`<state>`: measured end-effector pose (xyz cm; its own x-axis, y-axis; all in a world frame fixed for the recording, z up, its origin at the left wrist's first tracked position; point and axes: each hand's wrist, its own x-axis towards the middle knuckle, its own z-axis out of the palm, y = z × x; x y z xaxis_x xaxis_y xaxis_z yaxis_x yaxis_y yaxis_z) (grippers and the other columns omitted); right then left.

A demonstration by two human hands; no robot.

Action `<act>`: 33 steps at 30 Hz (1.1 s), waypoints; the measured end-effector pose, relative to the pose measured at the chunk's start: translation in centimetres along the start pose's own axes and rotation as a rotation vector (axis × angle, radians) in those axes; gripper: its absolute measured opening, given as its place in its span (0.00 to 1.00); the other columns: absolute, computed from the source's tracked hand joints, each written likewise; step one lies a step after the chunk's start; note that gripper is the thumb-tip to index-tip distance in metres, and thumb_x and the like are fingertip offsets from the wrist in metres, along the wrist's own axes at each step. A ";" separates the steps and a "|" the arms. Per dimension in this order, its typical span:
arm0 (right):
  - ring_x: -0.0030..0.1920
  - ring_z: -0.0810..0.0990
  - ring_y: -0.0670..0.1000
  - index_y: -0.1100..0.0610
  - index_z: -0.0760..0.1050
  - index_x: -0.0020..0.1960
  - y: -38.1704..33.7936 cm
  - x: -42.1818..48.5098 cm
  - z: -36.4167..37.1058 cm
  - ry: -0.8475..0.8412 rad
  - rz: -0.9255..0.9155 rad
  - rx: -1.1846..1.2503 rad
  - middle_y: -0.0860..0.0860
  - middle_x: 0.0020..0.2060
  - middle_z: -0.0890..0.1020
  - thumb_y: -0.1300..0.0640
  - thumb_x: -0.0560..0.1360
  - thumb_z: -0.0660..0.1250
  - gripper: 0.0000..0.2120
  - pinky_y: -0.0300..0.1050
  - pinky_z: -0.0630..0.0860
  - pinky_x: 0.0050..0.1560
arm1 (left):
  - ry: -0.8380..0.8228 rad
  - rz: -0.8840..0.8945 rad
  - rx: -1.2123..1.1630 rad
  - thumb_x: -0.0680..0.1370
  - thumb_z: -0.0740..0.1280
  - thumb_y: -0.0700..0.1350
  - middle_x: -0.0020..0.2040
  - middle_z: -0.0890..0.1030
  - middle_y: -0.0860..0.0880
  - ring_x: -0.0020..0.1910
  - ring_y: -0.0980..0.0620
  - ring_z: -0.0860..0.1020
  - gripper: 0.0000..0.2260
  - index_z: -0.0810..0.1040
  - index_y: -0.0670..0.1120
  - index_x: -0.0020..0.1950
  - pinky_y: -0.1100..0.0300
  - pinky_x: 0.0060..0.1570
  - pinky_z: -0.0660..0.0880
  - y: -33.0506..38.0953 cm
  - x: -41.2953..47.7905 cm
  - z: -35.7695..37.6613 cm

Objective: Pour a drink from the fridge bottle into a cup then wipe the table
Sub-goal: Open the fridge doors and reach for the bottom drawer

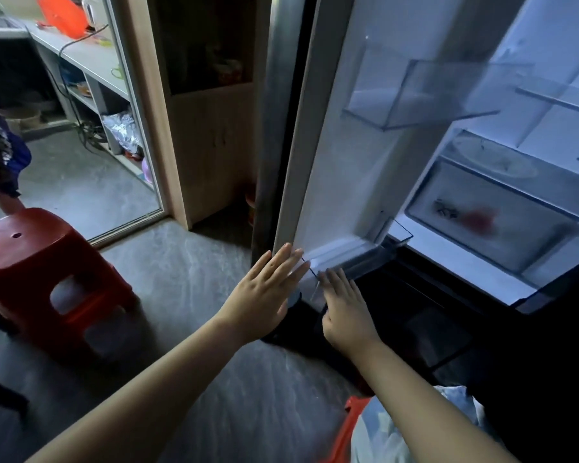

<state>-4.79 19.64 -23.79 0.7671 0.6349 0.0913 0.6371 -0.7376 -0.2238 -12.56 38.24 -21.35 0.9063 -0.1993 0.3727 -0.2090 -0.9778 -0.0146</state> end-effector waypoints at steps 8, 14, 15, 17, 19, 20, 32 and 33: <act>0.76 0.52 0.52 0.57 0.54 0.76 -0.9 6.4 1.4 -0.024 -0.095 0.012 0.53 0.76 0.59 0.60 0.71 0.53 0.33 0.53 0.53 0.75 | -0.183 -0.162 0.044 0.67 0.75 0.49 0.69 0.73 0.43 0.70 0.43 0.68 0.32 0.73 0.41 0.69 0.46 0.67 0.60 -1.8 1.5 2.4; 0.76 0.54 0.51 0.56 0.55 0.76 2.2 8.8 0.5 -0.050 -0.289 0.092 0.52 0.76 0.58 0.57 0.75 0.61 0.31 0.47 0.51 0.75 | -0.275 -0.226 -0.018 0.83 0.51 0.50 0.79 0.48 0.47 0.77 0.49 0.45 0.26 0.48 0.44 0.79 0.59 0.69 0.31 -3.0 4.3 3.8; 0.75 0.57 0.53 0.57 0.58 0.75 3.6 9.1 0.1 0.003 -0.298 0.098 0.53 0.75 0.60 0.56 0.75 0.62 0.30 0.49 0.54 0.74 | -0.243 -0.226 -0.011 0.82 0.51 0.51 0.78 0.51 0.46 0.77 0.48 0.49 0.26 0.51 0.44 0.78 0.56 0.70 0.33 -3.0 4.8 3.8; 0.74 0.58 0.55 0.60 0.62 0.73 6.9 9.6 -0.6 0.118 -0.217 0.074 0.56 0.74 0.63 0.56 0.75 0.65 0.29 0.53 0.55 0.73 | -0.268 -0.207 0.035 0.81 0.50 0.53 0.78 0.54 0.46 0.77 0.47 0.53 0.27 0.54 0.44 0.78 0.49 0.71 0.37 -3.0 6.0 4.4; 0.74 0.57 0.56 0.61 0.62 0.73 10.1 10.4 -1.3 0.158 -0.069 -0.004 0.58 0.73 0.63 0.51 0.77 0.62 0.28 0.50 0.52 0.73 | -0.255 -0.180 0.036 0.80 0.52 0.53 0.77 0.54 0.46 0.76 0.47 0.54 0.27 0.56 0.44 0.77 0.46 0.73 0.45 -2.7 7.9 5.2; 0.74 0.57 0.57 0.62 0.63 0.73 11.6 10.8 -1.6 0.150 -0.020 -0.049 0.59 0.73 0.64 0.48 0.78 0.59 0.28 0.49 0.50 0.74 | -0.260 -0.169 0.006 0.79 0.52 0.53 0.77 0.58 0.45 0.75 0.46 0.58 0.27 0.60 0.43 0.76 0.46 0.72 0.52 -2.4 8.9 5.6; 0.72 0.63 0.58 0.62 0.61 0.73 16.9 12.0 0.2 0.122 -0.131 -0.107 0.60 0.71 0.68 0.45 0.75 0.54 0.31 0.52 0.52 0.72 | -0.424 -0.312 0.006 0.77 0.48 0.62 0.74 0.66 0.48 0.70 0.46 0.68 0.30 0.54 0.50 0.77 0.42 0.67 0.61 -0.1 14.1 9.7; 0.72 0.63 0.58 0.61 0.60 0.73 17.0 12.0 0.2 0.119 -0.135 -0.095 0.59 0.71 0.67 0.46 0.75 0.55 0.31 0.52 0.51 0.72 | -0.456 -0.315 0.004 0.78 0.44 0.62 0.76 0.61 0.48 0.73 0.46 0.64 0.31 0.49 0.51 0.78 0.42 0.69 0.58 -0.1 14.7 9.6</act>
<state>15.23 14.79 -26.71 0.6738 0.7022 0.2298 0.7349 -0.6693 -0.1095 4.36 34.82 -24.77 0.9922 0.0957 -0.0797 0.0982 -0.9947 0.0289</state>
